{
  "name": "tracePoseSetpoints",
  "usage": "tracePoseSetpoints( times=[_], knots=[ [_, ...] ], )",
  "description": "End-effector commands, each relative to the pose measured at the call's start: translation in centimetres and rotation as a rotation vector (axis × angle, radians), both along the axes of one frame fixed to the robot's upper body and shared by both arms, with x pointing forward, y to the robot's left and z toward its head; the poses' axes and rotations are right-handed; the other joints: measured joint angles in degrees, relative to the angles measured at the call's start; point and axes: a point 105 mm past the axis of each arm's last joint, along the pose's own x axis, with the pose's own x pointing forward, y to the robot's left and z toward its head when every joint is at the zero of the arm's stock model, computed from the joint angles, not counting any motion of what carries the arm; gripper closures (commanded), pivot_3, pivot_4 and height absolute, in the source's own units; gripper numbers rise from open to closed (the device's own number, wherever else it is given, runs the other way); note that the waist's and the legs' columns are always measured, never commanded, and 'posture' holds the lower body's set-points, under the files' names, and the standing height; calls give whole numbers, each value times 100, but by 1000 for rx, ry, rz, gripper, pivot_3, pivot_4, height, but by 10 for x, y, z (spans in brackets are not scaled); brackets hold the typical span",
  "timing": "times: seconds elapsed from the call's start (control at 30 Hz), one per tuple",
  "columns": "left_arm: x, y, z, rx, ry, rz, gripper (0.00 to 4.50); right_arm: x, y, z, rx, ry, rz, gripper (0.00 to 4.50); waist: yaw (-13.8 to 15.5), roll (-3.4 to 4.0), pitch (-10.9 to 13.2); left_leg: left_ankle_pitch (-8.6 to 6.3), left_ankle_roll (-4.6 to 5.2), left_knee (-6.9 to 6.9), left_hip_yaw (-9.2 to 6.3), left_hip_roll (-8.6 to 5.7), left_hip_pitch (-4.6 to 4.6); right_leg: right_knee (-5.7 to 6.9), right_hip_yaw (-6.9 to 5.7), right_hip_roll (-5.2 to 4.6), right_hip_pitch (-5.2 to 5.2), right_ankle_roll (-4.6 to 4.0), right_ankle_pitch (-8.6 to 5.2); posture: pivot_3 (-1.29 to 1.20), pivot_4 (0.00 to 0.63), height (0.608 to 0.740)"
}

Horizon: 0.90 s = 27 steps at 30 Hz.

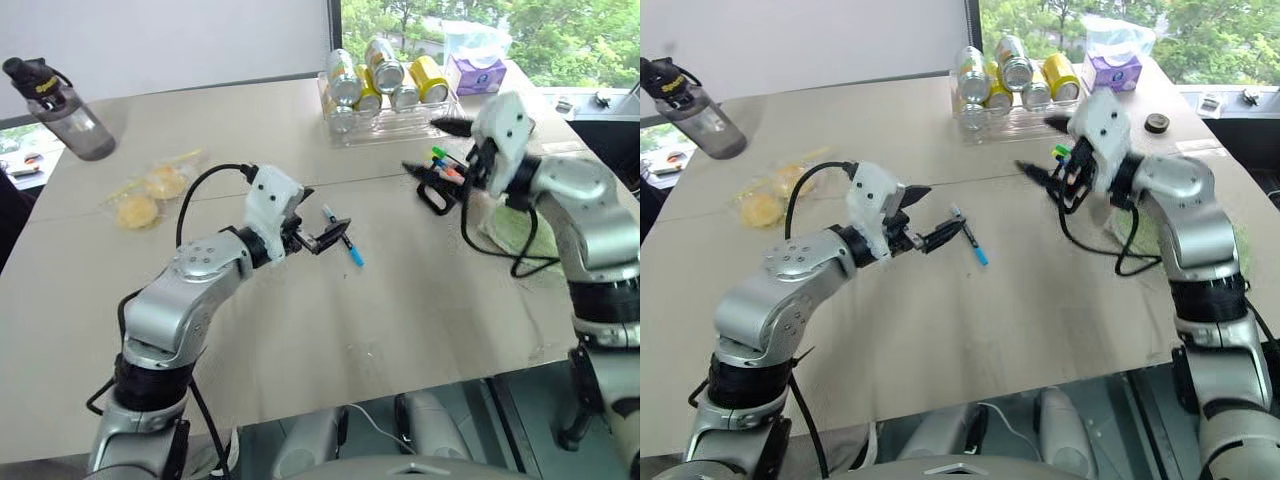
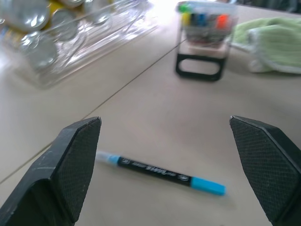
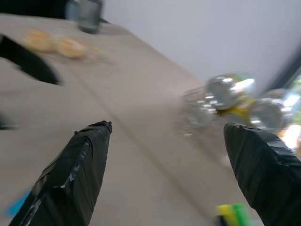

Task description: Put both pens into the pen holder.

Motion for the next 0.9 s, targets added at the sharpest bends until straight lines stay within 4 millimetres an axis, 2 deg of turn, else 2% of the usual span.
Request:
tracePoseSetpoints(
  times=[0.03,0.13,0.3,0.4,0.57,0.73,0.9],
  knots=[
    [11,-1,-3,7,-9,76,0,-41,-6,-3,76,75,117,412,10,0,0,0,0,0,1,-1,0,1,1,-1,0,0,0,0,150,739],
    [22,-6,-18,-8,63,128,0,-60,-23,-14,141,146,97,412,-10,1,0,0,0,12,14,-2,3,27,15,1,-4,0,0,0,150,739],
    [45,-22,-39,-50,138,221,0,-73,-44,-39,111,231,-33,412,30,-4,0,1,-2,50,20,-5,17,76,19,0,6,1,0,0,150,739],
    [60,-34,-55,5,187,279,0,-76,-50,-48,97,240,-93,412,56,-2,-1,1,-2,68,25,-5,25,91,23,2,15,2,-1,0,150,739],
    [78,-47,-64,111,203,392,0,-81,-55,-49,106,237,-141,412,120,-7,0,0,-1,75,23,-8,20,86,20,0,17,5,1,0,150,739],
    [78,-45,-79,161,268,482,0,-87,-60,-55,82,250,-168,412,130,-10,-2,0,-1,72,21,-8,18,82,20,-2,15,6,0,0,150,739],
    [70,-33,-99,162,427,588,0,-88,-64,-55,68,245,-192,412,108,-11,-6,0,-1,74,22,-8,53,84,20,-1,50,12,1,0,150,739]
  ],
)
